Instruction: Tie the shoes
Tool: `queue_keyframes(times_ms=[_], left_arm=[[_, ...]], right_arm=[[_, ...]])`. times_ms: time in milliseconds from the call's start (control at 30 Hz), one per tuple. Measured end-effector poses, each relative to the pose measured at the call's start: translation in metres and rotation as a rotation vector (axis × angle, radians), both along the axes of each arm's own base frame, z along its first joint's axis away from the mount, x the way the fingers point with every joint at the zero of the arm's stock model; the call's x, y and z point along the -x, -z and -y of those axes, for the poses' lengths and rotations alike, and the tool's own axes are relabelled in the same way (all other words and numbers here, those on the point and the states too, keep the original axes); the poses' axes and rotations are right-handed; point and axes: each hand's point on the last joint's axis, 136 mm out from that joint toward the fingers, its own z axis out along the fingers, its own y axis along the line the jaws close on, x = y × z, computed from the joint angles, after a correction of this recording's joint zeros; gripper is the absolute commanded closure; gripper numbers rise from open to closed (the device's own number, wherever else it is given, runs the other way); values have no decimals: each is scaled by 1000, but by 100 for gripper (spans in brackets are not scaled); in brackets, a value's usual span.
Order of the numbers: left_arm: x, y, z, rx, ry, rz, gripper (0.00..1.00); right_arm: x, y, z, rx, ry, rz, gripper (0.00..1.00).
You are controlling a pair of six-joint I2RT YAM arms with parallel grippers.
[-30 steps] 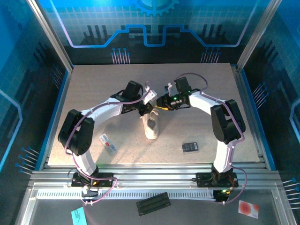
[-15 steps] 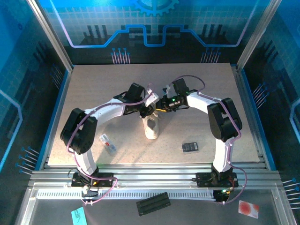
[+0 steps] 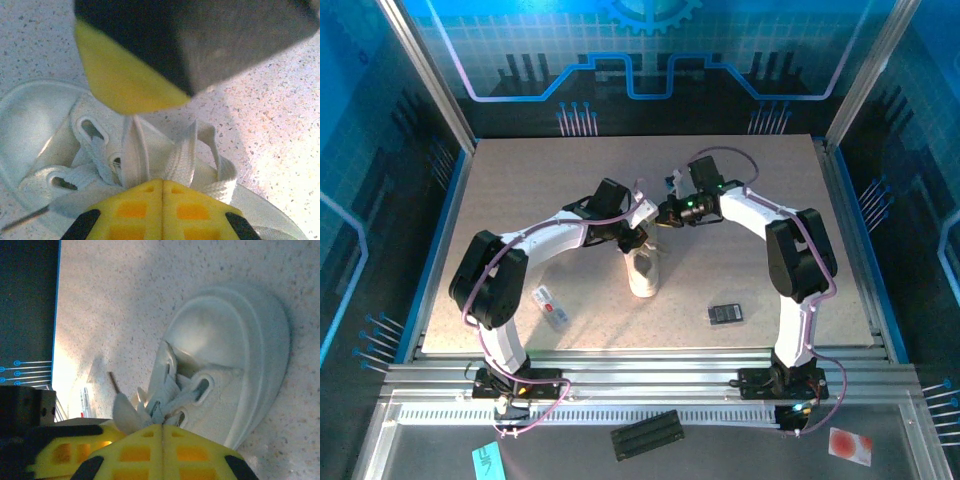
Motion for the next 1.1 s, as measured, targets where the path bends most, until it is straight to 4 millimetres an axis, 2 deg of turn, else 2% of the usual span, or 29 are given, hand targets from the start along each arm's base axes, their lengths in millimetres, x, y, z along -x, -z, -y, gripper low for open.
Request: queue_keyframes(times_ms=[133, 700, 733, 800, 900, 1000, 1100], left_arm=[[-3, 5, 0, -9, -15, -20, 94], [-6, 9, 1, -19, -37, -64, 95], [-5, 9, 1, -19, -37, -65, 92], [-6, 9, 1, -17, -41, -67, 80], [-6, 9, 1, -12, -53, -76, 65], [-5, 4, 1, 0, -64, -77, 59], [-5, -13, 0, 30, -77, -60, 57]], right_arm=[[-6, -3, 9, 26, 0, 23, 100], [-5, 8, 41, 168, -14, 29, 100], [-5, 9, 44, 177, -11, 26, 100], [-5, 11, 48, 191, -9, 25, 83], [-6, 10, 49, 196, -14, 39, 71], [-9, 0, 49, 191, -6, 79, 68], [-9, -17, 50, 180, 7, 141, 68]])
